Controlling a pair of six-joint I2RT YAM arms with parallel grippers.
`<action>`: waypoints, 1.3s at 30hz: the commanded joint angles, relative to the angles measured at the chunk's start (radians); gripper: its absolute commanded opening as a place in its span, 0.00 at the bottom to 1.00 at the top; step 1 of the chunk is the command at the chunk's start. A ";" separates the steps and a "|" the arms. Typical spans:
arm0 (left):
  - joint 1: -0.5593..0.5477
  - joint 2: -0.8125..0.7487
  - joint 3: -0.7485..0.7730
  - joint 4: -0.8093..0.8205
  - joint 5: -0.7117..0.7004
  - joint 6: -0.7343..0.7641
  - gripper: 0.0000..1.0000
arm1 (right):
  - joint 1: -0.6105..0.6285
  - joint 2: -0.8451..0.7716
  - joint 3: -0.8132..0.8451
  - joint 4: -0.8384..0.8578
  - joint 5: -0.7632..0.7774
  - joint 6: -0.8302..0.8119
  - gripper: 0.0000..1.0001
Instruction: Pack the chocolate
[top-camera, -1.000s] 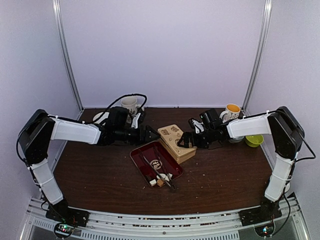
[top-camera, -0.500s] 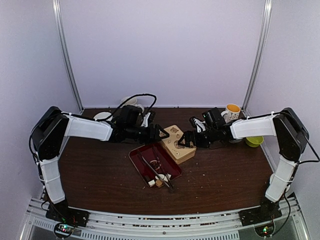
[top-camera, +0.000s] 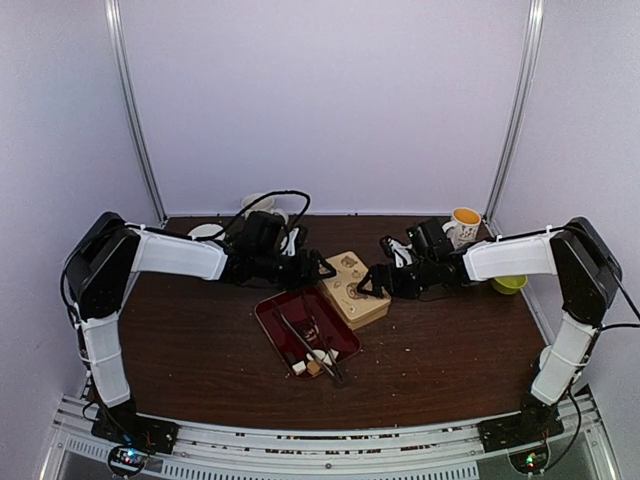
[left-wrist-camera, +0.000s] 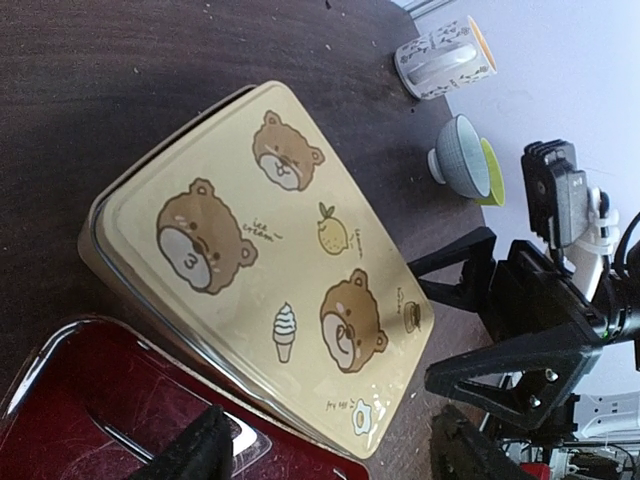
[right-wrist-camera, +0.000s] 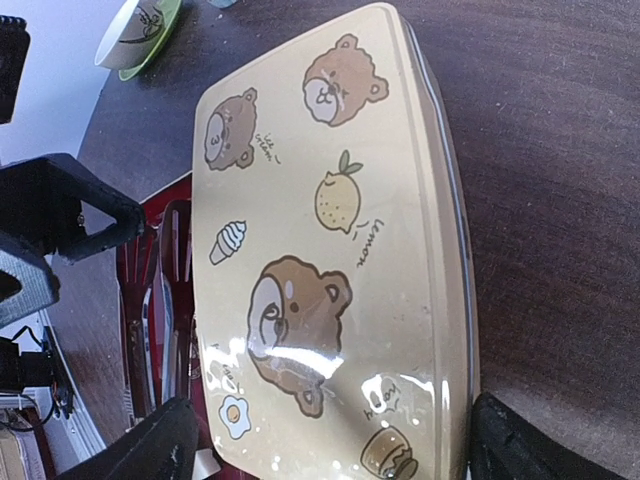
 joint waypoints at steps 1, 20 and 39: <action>-0.002 0.030 0.037 0.000 -0.012 -0.008 0.70 | 0.022 -0.061 -0.030 0.047 -0.049 0.030 0.93; -0.004 0.057 0.009 0.055 0.012 -0.019 0.70 | 0.027 -0.130 -0.040 0.070 -0.111 0.065 0.80; -0.006 0.084 0.011 0.092 0.033 -0.044 0.65 | 0.025 -0.043 0.028 -0.062 0.048 0.039 0.65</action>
